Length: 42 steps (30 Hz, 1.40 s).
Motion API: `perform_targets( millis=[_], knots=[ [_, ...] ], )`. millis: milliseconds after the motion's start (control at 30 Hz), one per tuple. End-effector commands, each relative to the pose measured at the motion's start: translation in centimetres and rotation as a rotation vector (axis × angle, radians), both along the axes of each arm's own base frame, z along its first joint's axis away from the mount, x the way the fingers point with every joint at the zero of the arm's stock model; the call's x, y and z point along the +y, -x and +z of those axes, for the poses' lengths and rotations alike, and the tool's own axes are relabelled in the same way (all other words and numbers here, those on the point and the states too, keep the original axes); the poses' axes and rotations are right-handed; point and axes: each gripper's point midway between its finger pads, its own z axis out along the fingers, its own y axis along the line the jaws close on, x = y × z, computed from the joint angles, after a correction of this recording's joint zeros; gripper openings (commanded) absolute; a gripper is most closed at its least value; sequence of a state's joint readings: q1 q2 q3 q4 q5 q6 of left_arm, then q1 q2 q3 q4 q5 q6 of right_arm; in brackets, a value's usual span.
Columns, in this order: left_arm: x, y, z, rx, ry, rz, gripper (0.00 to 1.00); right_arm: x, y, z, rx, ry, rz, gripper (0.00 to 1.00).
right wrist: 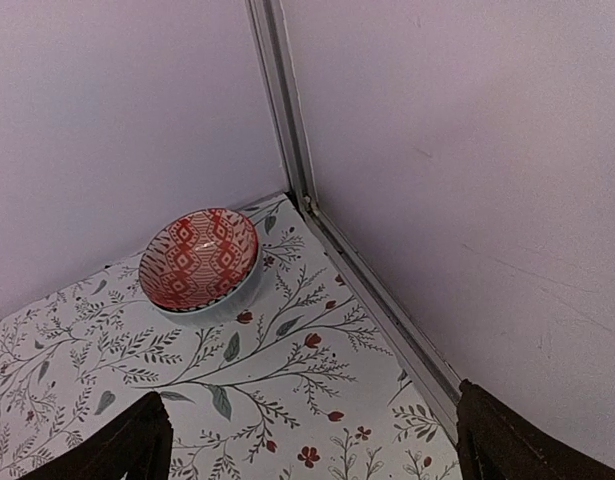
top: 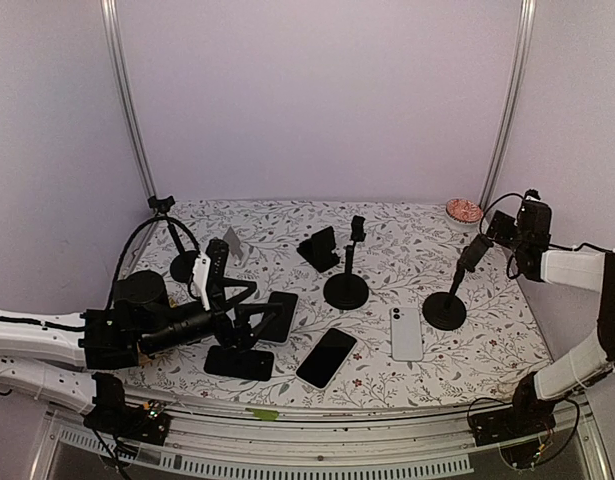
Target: Remove the phone from the phone stand
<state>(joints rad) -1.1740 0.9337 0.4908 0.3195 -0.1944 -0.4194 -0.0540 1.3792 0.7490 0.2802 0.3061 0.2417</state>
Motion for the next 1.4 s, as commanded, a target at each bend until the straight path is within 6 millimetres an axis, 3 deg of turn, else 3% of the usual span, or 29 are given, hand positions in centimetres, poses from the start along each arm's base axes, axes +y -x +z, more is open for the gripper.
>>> perform_targets(
  millis=[0,200,367,433,500,1367],
  knots=[
    [-0.1,0.7,-0.2,-0.007,-0.008,-0.019,0.96,-0.9,0.0,-1.0,-0.092,0.105,-0.013,0.99],
    [0.2,0.5,-0.1,-0.014,-0.006,-0.006,0.96,1.5,0.4,-3.6,-0.086,0.077,0.180,0.99],
    [-0.1,0.7,-0.2,-0.011,-0.007,-0.018,0.96,6.5,5.5,-1.9,-0.402,0.125,0.430,0.99],
    [-0.2,0.8,-0.1,-0.010,-0.003,-0.024,0.96,6.9,5.4,-2.7,-0.409,0.127,0.475,0.99],
    [-0.3,0.9,0.0,-0.009,0.000,-0.031,0.96,8.1,4.0,-4.0,-0.319,0.083,0.573,0.99],
    [0.1,1.3,0.6,-0.015,0.018,-0.040,0.96,8.1,4.1,-3.5,-0.346,0.091,0.569,0.99]
  ],
)
